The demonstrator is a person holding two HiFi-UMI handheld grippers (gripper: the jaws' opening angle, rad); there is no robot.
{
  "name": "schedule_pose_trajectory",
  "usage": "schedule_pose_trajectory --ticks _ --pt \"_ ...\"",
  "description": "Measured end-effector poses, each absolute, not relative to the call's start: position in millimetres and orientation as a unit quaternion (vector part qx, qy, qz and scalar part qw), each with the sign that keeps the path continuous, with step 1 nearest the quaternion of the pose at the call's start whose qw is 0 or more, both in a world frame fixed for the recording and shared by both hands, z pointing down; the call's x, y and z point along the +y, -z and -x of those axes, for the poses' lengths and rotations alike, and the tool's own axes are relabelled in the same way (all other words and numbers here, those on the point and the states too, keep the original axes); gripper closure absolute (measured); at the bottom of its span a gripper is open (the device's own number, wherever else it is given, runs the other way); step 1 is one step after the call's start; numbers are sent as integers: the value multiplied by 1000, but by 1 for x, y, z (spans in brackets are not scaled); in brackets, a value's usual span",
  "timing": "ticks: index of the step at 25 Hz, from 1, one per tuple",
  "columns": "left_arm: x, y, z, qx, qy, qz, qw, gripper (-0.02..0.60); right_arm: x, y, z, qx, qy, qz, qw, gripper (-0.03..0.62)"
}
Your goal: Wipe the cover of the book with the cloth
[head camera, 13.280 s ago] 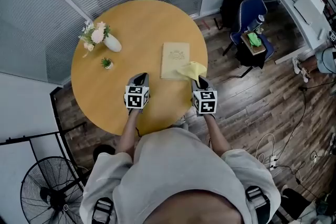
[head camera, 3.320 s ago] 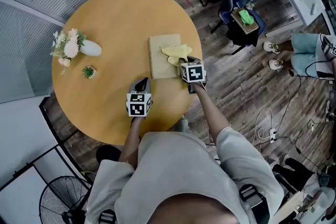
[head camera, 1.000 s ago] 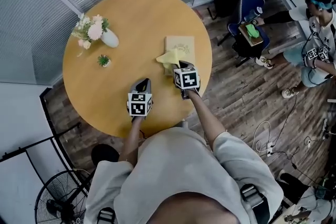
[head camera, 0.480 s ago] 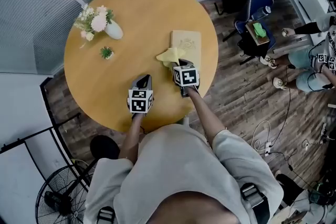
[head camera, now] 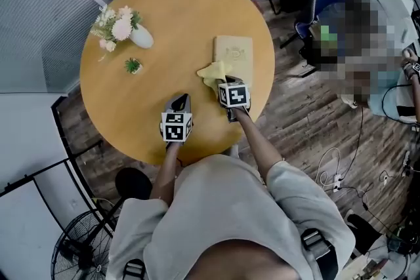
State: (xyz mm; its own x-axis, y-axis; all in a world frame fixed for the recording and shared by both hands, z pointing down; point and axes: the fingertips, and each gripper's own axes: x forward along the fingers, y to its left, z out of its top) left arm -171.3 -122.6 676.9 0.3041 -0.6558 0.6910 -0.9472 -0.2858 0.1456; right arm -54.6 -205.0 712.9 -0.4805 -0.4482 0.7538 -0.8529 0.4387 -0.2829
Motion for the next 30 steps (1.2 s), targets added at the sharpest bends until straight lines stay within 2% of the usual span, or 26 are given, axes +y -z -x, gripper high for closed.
schedule_pose_trajectory --ticks 30 --pt "-131 -681 135 -498 -273 -777 273 572 -207 -719 9 -771 -361 -435 292 526"
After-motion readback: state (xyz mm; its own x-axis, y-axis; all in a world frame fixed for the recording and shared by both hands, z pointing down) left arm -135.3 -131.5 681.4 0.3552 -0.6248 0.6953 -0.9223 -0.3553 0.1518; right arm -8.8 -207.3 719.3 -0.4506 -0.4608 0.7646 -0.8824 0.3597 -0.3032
